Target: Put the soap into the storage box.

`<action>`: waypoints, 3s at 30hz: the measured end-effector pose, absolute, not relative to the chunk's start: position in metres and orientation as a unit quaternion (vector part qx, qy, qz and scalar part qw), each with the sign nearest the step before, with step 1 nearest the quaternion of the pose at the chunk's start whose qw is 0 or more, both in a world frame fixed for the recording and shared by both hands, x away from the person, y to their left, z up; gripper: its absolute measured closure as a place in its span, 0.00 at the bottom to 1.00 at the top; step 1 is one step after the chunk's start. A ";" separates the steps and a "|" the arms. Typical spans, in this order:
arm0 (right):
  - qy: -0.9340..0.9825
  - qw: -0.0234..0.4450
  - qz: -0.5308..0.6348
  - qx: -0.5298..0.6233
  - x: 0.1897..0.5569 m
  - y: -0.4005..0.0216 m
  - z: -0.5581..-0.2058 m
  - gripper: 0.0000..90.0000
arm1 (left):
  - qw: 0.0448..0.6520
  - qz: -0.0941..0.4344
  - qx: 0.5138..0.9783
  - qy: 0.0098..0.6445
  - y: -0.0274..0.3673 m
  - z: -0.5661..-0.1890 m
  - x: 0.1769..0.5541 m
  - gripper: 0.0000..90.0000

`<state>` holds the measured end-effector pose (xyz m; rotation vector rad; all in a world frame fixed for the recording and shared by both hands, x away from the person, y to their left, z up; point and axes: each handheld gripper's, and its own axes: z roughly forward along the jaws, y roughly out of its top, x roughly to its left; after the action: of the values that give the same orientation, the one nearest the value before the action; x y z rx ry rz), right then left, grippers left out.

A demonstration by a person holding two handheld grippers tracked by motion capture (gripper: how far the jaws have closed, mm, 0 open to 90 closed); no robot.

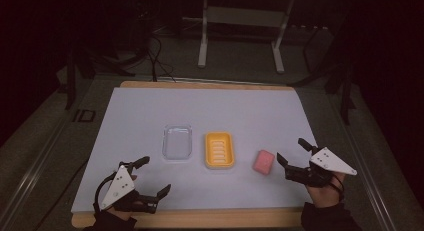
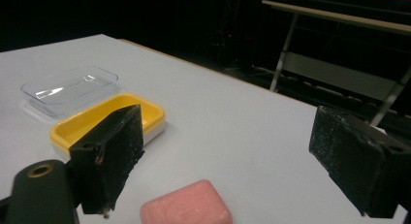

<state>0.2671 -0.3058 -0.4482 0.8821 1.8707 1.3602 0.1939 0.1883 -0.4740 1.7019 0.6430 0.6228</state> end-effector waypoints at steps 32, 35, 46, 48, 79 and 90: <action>0.759 0.268 0.449 0.387 0.284 -0.298 -0.446 0.13 | 0.559 0.269 0.737 0.269 0.185 -0.475 0.192 0.01; 0.759 0.245 0.449 0.403 0.288 -0.301 -0.444 0.13 | 0.559 0.269 0.736 0.270 0.185 -0.475 0.192 0.01; 0.749 0.223 0.425 0.456 0.292 -0.305 -0.433 0.13 | 0.558 0.270 0.736 0.271 0.185 -0.475 0.192 0.01; 0.753 0.227 0.402 0.470 0.293 -0.305 -0.431 0.15 | 0.558 0.270 0.736 0.271 0.185 -0.475 0.192 0.01; 0.739 0.118 0.185 0.637 0.305 -0.298 -0.430 0.19 | 0.556 0.267 0.740 0.269 0.183 -0.475 0.192 0.01; 0.722 0.076 0.135 0.674 0.303 -0.292 -0.430 0.18 | 0.552 0.269 0.743 0.268 0.182 -0.476 0.192 0.01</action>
<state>0.3027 -0.2919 -0.4296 2.0217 2.1647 0.4057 0.1918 0.1824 -0.4761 1.7569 0.6334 0.6367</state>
